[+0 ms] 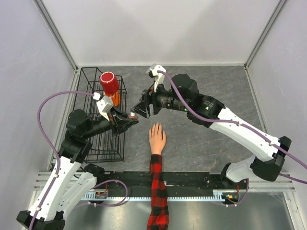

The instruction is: Paint the nails

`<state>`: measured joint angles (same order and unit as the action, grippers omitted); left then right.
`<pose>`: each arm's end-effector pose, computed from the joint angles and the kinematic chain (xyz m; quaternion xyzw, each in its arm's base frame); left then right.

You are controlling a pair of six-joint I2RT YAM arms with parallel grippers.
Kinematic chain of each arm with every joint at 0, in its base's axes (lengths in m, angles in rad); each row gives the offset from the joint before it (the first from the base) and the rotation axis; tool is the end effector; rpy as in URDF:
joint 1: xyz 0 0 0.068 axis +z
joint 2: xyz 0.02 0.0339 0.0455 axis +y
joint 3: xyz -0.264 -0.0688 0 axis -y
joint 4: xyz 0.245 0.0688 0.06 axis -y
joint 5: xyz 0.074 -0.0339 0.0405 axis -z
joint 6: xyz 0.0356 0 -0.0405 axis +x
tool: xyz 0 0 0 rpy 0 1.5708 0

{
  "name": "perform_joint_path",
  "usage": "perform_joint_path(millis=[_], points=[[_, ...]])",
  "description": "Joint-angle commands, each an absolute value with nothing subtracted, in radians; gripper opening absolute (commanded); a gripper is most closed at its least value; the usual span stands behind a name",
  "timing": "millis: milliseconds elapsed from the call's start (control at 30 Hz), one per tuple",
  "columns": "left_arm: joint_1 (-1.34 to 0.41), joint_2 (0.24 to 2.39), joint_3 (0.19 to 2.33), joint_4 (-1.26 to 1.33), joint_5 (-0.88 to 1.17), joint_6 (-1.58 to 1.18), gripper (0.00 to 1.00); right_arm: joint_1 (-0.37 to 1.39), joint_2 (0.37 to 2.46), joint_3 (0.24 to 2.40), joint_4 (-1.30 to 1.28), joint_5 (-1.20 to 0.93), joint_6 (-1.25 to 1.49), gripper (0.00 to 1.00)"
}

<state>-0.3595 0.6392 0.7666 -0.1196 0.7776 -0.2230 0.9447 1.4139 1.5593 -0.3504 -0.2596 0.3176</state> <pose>0.1250 -0.0736 0.3624 0.3129 0.6319 -0.4444 0.5525 0.1793 0.2635 0.4471 -0.3150 0.7065 0.4503 0.4459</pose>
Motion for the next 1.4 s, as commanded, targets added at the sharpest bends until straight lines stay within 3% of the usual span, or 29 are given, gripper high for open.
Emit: perform_joint_path(millis=[0,267,433,567,633,667,733,833,900,933,1000,1033,1300,1367], points=[[-0.357,0.623,0.795,-0.137,0.726,-0.143,0.02,1.029,1.454,1.673,-0.42,-0.02,0.314,0.7],[-0.357,0.589,0.79,-0.132,0.693,-0.158,0.02,1.086,1.503,1.724,-0.451,0.078,0.311,0.47],[-0.357,0.577,0.79,-0.121,0.703,-0.182,0.02,1.089,1.506,1.715,-0.446,0.068,0.308,0.43],[-0.357,0.584,0.792,-0.106,0.727,-0.207,0.02,1.089,1.503,1.707,-0.437,0.003,0.287,0.31],[-0.357,0.589,0.795,-0.092,0.732,-0.219,0.02,1.089,1.499,1.701,-0.427,-0.038,0.273,0.23],[-0.357,0.589,0.795,-0.087,0.748,-0.228,0.02,1.088,1.493,1.694,-0.425,-0.055,0.265,0.12],[-0.356,0.595,0.799,-0.074,0.8,-0.242,0.02,1.078,1.482,1.674,-0.414,-0.127,0.23,0.0],[-0.356,0.607,0.798,-0.005,1.003,-0.302,0.02,1.017,1.425,1.565,-0.309,-0.45,0.183,0.0],[-0.356,0.633,0.784,0.182,1.144,-0.44,0.02,0.944,1.364,1.481,-0.198,-0.662,0.181,0.0],[-0.357,0.646,0.758,0.284,1.266,-0.512,0.02,0.924,1.349,1.401,-0.07,-0.887,0.193,0.0],[-0.357,0.678,0.729,0.549,1.333,-0.74,0.02,0.891,1.336,1.361,0.027,-1.035,0.247,0.0],[-0.357,0.683,0.726,0.561,1.35,-0.768,0.02,0.89,1.342,1.368,0.035,-1.087,0.248,0.0],[-0.357,0.611,0.828,0.034,1.093,-0.396,0.02,0.874,1.305,1.38,-0.076,-0.873,0.238,0.0],[-0.356,0.586,0.839,-0.061,0.947,-0.358,0.02,0.874,1.305,1.411,-0.144,-0.789,0.271,0.27]])
